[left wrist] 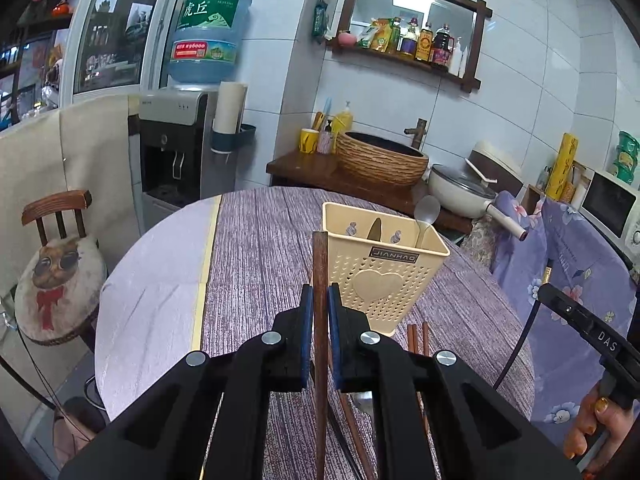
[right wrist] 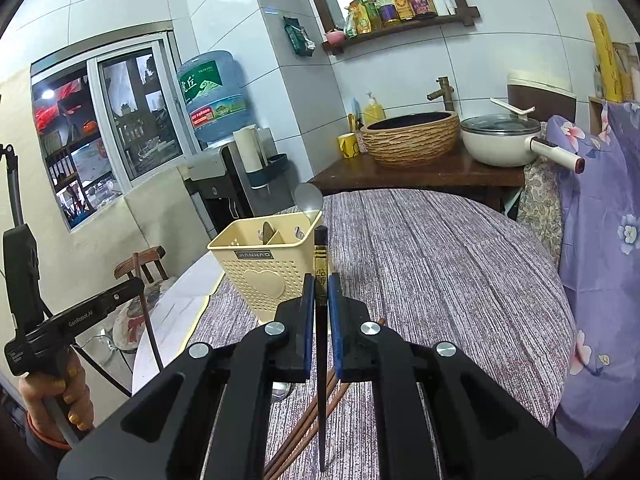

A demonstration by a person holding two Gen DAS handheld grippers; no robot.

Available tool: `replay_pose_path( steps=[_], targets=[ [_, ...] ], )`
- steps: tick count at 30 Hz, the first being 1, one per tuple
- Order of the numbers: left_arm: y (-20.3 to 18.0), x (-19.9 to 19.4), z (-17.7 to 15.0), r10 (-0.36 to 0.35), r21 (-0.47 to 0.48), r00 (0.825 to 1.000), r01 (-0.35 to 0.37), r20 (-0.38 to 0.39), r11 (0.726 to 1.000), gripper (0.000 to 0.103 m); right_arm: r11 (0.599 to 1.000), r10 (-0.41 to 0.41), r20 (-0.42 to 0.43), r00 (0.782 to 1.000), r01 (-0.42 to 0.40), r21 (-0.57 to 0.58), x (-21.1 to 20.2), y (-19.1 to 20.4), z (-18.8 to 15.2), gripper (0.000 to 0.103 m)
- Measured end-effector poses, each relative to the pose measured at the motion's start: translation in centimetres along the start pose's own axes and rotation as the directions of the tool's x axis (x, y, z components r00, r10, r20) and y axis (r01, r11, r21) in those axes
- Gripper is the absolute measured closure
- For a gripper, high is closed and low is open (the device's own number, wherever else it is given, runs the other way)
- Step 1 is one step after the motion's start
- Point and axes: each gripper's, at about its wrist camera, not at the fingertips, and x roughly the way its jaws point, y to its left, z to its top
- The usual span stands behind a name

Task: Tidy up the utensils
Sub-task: 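Lift both held chopsticks up toward the cream basket, then lower both chopsticks into the cream basket and open both grippers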

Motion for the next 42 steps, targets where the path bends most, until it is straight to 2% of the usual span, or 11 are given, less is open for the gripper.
replay_pose_path(
  steps=[16, 21, 25, 30, 34, 38, 42],
  targets=[
    [0.0, -2.0, 2.4, -0.014, 0.004, 0.997, 0.014, 0.071, 1.0, 0.094, 0.998, 0.044, 0.027, 0.999, -0.042, -0.043, -0.5, 1.8, 2.4, 0.095],
    [-0.2, -2.3, 4.6, -0.042, 0.007, 0.995, 0.041, 0.086, 0.999, 0.094, 0.996, 0.078, 0.039, 0.996, -0.076, -0.054, -0.8, 2.6, 4.9, 0.095],
    [-0.6, -2.9, 7.5, -0.07, 0.012, 0.992, 0.07, 0.105, 0.998, 0.094, 0.993, 0.096, 0.075, 0.993, -0.091, -0.07, -1.2, 3.6, 8.4, 0.095],
    [-1.5, -4.0, 12.7, -0.075, -0.004, 0.98, 0.077, 0.185, 0.997, 0.094, 0.994, 0.08, 0.163, 0.983, -0.066, -0.088, -1.6, 5.4, 13.8, 0.095],
    [-2.7, -3.5, 16.3, -0.05, -0.011, 0.969, 0.054, 0.241, 0.998, 0.094, 0.993, 0.029, 0.235, 0.972, -0.001, -0.116, -0.8, 7.2, 17.6, 0.095],
    [-3.2, -0.8, 17.1, -0.011, -0.023, 0.971, 0.017, 0.238, 1.0, 0.094, 0.991, -0.011, 0.253, 0.967, 0.044, -0.124, 1.5, 8.0, 18.4, 0.095],
    [-3.0, 2.5, 15.3, 0.011, -0.021, 0.981, -0.007, 0.195, 1.0, 0.094, 0.985, -0.054, 0.214, 0.975, 0.088, -0.151, 5.1, 8.1, 16.1, 0.095]
  ],
)
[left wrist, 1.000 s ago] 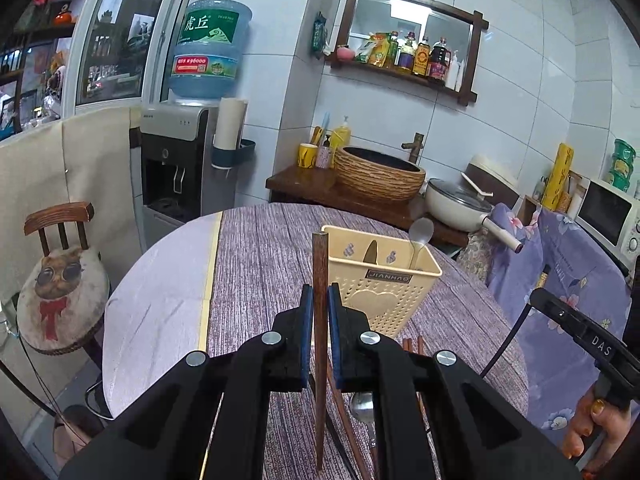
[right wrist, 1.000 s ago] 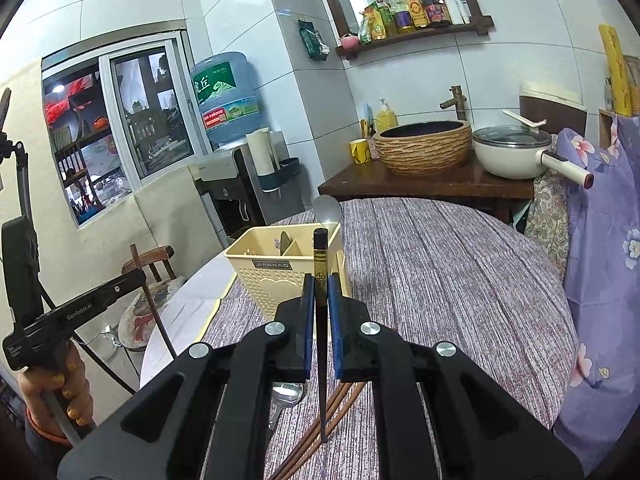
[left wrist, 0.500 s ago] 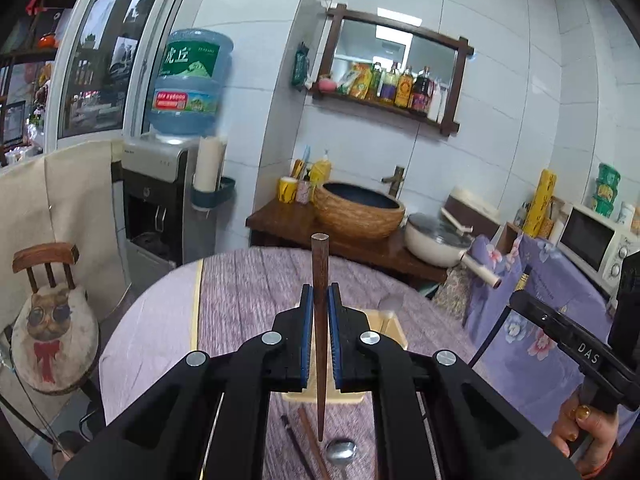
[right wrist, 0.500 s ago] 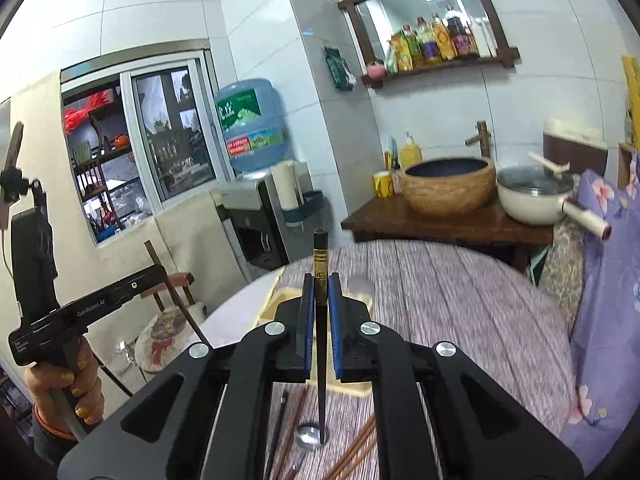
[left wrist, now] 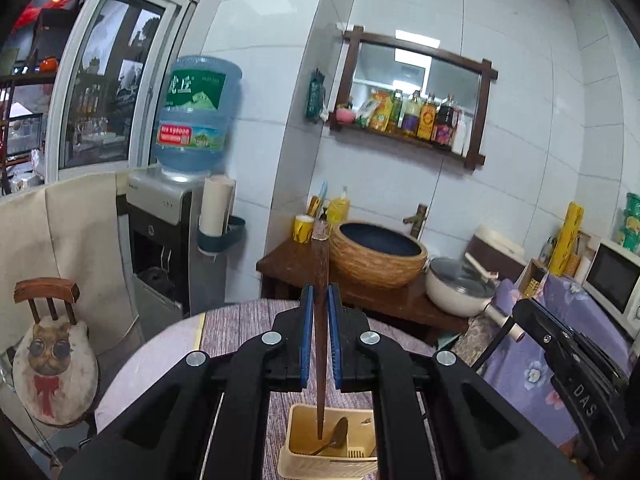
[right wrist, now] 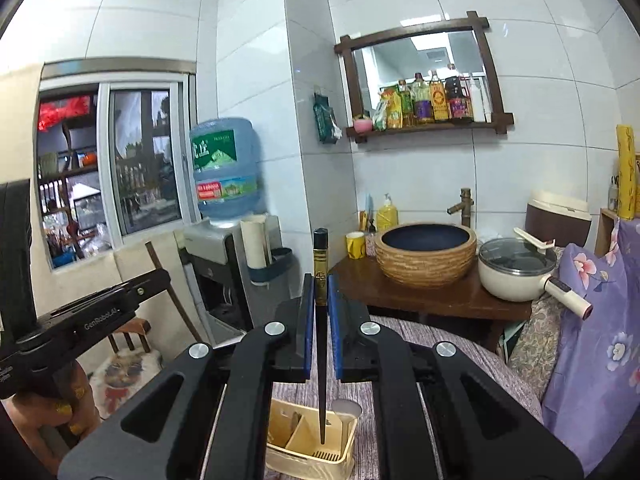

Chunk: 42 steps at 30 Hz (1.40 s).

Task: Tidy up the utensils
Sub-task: 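Lower both chopsticks into the cream basket and open both grippers, then withdraw both grippers from the basket back over the utensils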

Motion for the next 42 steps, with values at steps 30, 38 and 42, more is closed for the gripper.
replay_pose_path(
  steps=[30, 38, 42],
  targets=[
    [2.3, 1.1, -8.5, 0.032, -0.03, 0.993, -0.036, -0.115, 0.999, 0.034, 0.999, -0.011, -0.074, 0.997, 0.014, 0.04, 0.1, -1.7, -8.8, 0.05],
    [3.5, -2.1, -12.2, 0.055, -0.043, 0.993, -0.059, -0.1, 0.997, 0.009, 0.998, -0.053, -0.091, 0.994, 0.056, 0.033, -4.2, -2.6, -12.5, 0.023],
    [3.7, -2.6, -14.5, 0.112, 0.01, 0.985, -0.111, -0.13, 0.994, 0.006, 0.996, -0.09, -0.16, 0.983, 0.094, 0.015, -4.6, -3.0, -15.5, 0.014]
  ],
)
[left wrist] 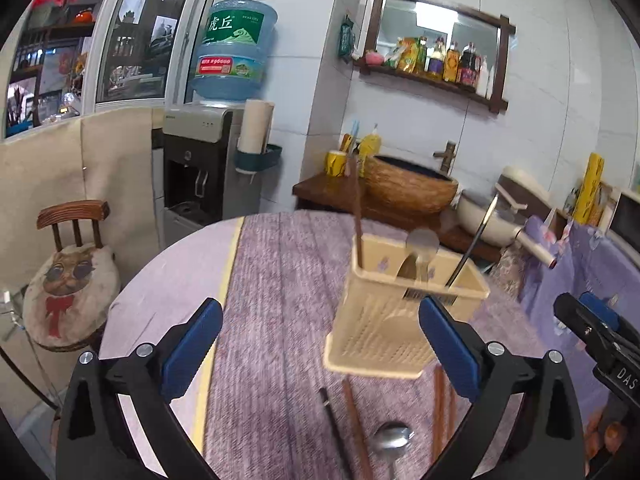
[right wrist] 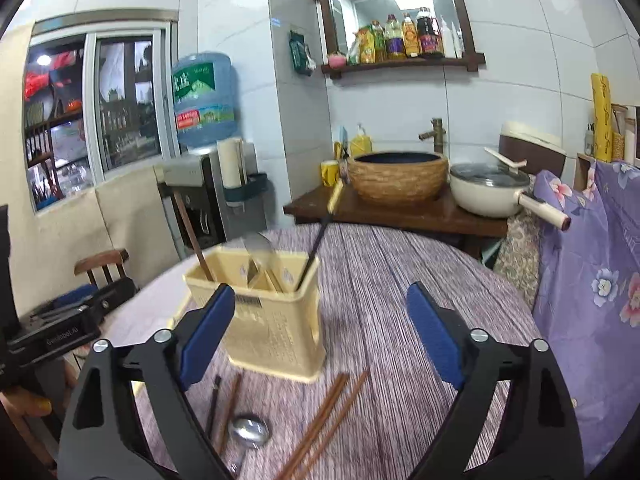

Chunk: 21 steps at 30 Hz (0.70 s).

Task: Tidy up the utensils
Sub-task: 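Withdraw both grippers from the basket back over the utensils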

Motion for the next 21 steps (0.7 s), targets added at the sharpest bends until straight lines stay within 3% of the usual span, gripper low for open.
replay_pose_path(
  steps=[7, 12, 21],
  targets=[
    [1.7, 1.9, -4.6, 0.044, 0.012, 0.985, -0.043, -0.168, 0.999, 0.006, 0.996, -0.062, -0.184, 0.981, 0.072, 0.049, 2.0, -2.0, -6.0, 0.01],
    [3.4, 2.3, -7.4, 0.066, -0.027, 0.97, -0.074, -0.232, 0.997, 0.007, 0.991, -0.085, -0.27, 0.959, 0.11, 0.078, 3.3, -2.8, -9.2, 0.01],
    [3.8, 3.3, -9.9, 0.046, -0.02, 0.944, -0.056, -0.327, 0.998, 0.031, 0.991, -0.102, -0.367, 0.924, 0.128, 0.048, 5.1, -1.9, -11.7, 0.01]
  ],
)
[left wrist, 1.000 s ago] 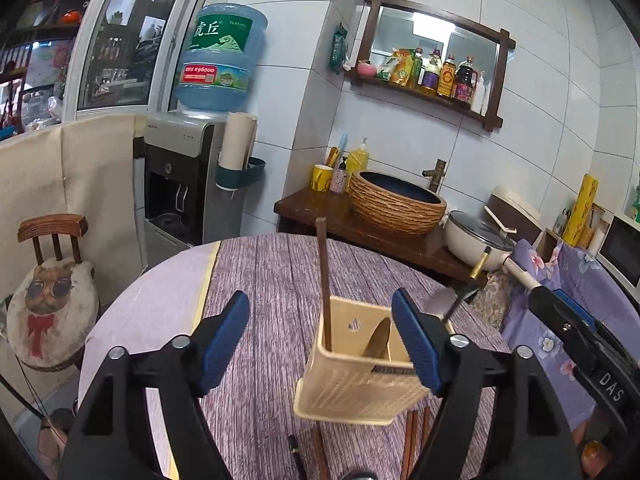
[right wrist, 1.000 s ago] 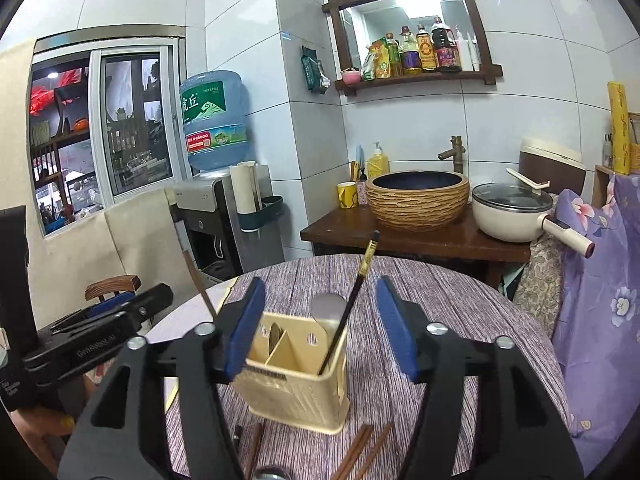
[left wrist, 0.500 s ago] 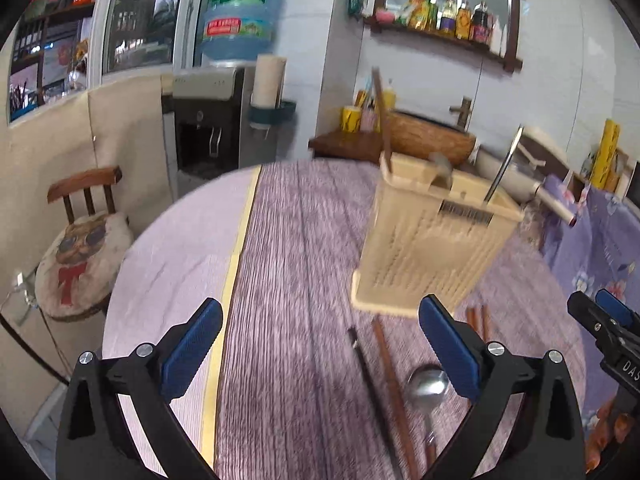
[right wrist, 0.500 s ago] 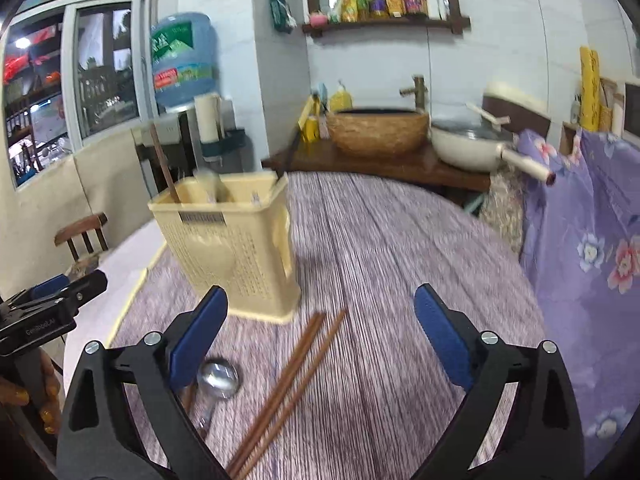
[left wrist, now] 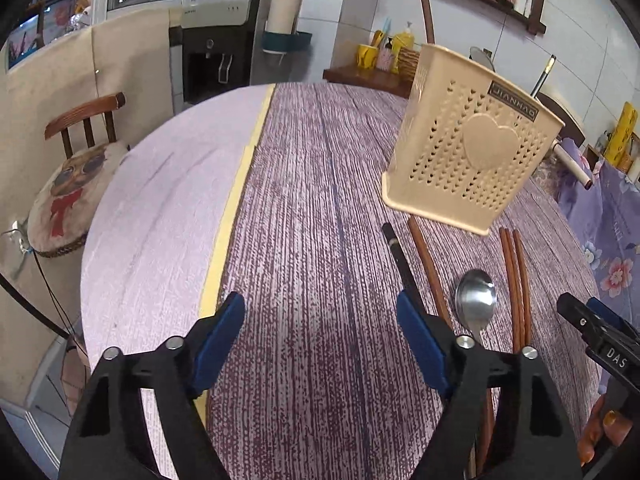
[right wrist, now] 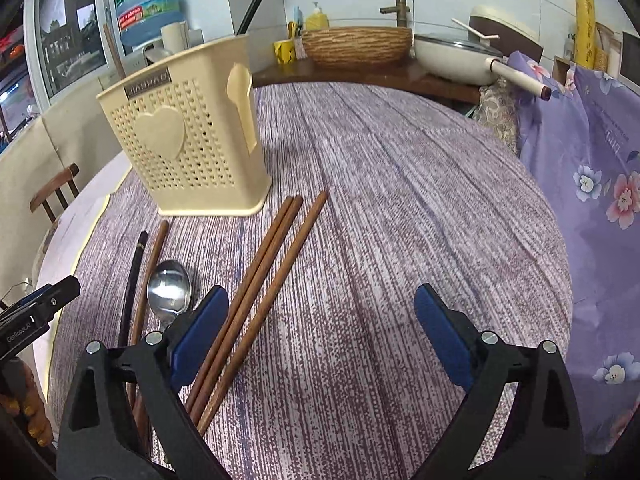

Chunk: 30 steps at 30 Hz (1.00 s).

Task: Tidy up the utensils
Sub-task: 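Withdraw both grippers from the basket back over the utensils, then close the left gripper on the black chopstick while the right gripper closes on a brown chopstick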

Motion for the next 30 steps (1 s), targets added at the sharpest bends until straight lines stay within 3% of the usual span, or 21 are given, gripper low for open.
replay_pose_path(
  steps=[10, 16, 19, 24, 30],
  targets=[
    [-0.7, 0.8, -0.1, -0.003, 0.033, 0.999, 0.004, -0.036, 0.999, 0.049, 0.999, 0.012, -0.094, 0.996, -0.008, 0.044, 3.1, 0.5, 1.0, 0.044],
    [-1.4, 1.0, -0.1, 0.003, 0.051, 0.999, -0.001, -0.038, 0.999, 0.049, 0.997, 0.005, -0.141, 0.99, 0.006, 0.074, 5.3, 0.8, 2.6, 0.057],
    [-1.6, 1.0, -0.1, 0.007, 0.061, 0.999, -0.005, -0.036, 0.998, 0.049, 0.997, -0.052, -0.142, 0.988, 0.06, 0.051, 6.2, 1.3, 3.4, 0.064],
    [-1.9, 1.3, 0.1, 0.013, 0.074, 0.999, -0.01, -0.042, 0.997, 0.049, 0.995, -0.099, -0.142, 0.985, 0.102, 0.01, 7.4, 2.1, 4.5, 0.067],
    [-3.3, 2.0, 1.0, 0.0, 0.099, 0.998, 0.007, -0.065, 0.995, 0.055, 0.995, -0.1, -0.138, 0.985, 0.099, -0.008, 8.1, 2.2, 5.1, 0.074]
  ],
)
